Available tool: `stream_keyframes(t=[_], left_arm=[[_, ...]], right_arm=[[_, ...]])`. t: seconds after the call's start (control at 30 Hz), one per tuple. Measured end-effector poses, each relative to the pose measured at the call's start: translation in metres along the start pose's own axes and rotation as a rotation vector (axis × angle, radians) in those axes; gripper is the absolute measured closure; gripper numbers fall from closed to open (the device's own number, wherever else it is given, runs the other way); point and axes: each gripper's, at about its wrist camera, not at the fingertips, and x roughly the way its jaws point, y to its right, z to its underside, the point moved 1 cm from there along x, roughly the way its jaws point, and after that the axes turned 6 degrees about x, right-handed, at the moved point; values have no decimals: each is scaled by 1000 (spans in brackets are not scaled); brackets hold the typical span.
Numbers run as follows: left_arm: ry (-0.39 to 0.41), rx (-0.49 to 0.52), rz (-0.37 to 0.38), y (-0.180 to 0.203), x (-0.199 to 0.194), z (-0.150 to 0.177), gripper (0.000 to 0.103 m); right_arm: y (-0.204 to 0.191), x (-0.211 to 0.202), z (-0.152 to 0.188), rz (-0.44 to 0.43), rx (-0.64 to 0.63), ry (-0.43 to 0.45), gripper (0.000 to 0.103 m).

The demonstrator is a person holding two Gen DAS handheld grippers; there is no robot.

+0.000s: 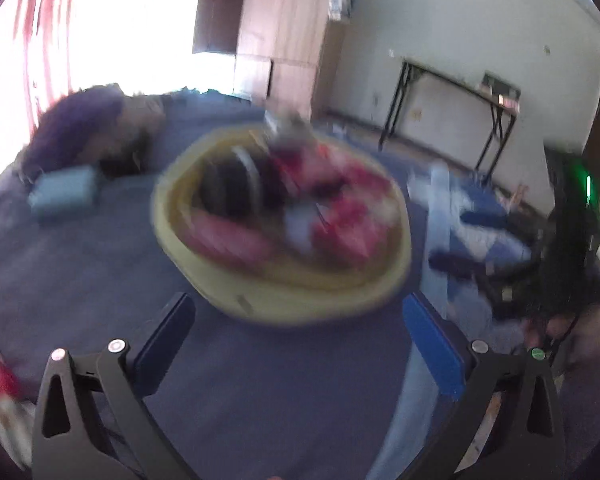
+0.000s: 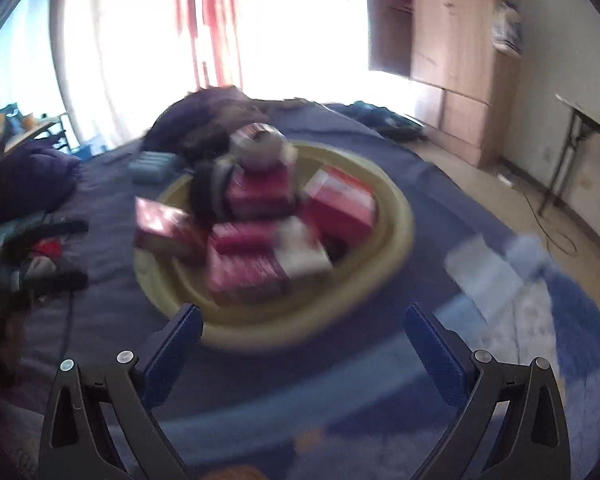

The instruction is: Organize rigid objects

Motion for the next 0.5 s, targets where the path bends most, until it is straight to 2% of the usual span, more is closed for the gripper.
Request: stream_keyframes(t=[0.07,0.13,0.2,0.27,0.33,0.43,0.5], left_arm=[[-44,36,-49,15,18,13,0],[-95,24,-84,19,37,19,0],[-104,-15,-97,15,43,20,0],[-80,-53,-135,9,48,15,0],[-105,-62,-164,7,56,15,0],[-178,-60,-182,5,72,16,0],[-176,-46,-195,6,74,15,0]], right_arm=[[10,8,9,-7,34,-33,0],[15,13,11,-23,51,-45,0],[15,19,14,-2,24,-104,0],[10,22,16,43,-33,-136,0],[9,28,18,67,-42,-144,0],[9,37,18,48,-25,-143,0],[11,42,15,75,-30,-126,0]])
